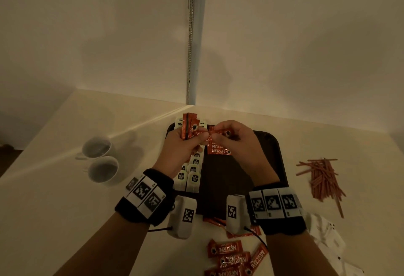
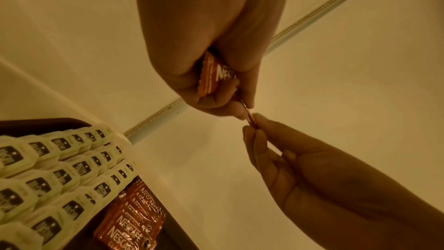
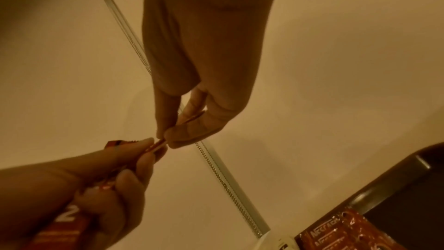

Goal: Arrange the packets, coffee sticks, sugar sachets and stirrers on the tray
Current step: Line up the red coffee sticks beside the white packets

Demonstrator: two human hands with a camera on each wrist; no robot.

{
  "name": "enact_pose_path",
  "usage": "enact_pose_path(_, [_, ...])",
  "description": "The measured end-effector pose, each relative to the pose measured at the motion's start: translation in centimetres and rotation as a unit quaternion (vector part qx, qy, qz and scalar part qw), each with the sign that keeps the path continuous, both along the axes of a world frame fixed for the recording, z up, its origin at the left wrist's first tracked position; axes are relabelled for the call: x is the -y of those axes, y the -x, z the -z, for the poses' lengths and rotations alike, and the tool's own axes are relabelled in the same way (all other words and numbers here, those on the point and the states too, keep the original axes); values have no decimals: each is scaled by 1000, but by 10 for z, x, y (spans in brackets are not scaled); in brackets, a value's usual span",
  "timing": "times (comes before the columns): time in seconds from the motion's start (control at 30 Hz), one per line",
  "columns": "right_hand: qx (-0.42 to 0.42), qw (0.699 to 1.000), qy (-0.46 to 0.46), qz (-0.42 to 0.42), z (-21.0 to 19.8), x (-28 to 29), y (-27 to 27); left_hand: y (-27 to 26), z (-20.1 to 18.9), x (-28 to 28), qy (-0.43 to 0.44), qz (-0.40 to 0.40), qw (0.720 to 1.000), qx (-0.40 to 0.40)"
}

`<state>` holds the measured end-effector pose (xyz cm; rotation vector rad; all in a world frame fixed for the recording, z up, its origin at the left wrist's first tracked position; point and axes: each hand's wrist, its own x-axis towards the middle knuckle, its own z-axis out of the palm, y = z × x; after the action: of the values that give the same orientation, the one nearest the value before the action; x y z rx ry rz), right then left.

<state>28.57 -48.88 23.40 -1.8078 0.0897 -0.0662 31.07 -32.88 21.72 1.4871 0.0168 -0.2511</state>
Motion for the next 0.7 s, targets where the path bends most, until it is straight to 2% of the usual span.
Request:
enact_pose_path(0.17, [-35,998,-23,37,-2,-3,0,2,-1,-1,30,4,1000,-7])
enact_pose_path(0.43, [-47,995,-45,73,-8,-6,-2,-1,14,2,119,-51,983,-133])
enact_pose_path(0.57, [-34,995,-3,97,-6,-1,-4,2,20,3,159,-66,970,-169])
enact_pose_path(0.63, [-45,995,7,92,-6,3,-4,2,22,1,164,-68,968,-177])
enact_pose_path(0.7, [-67,995,-25,72,-4,7,-4,1,23,-1,135,-66,975,-162])
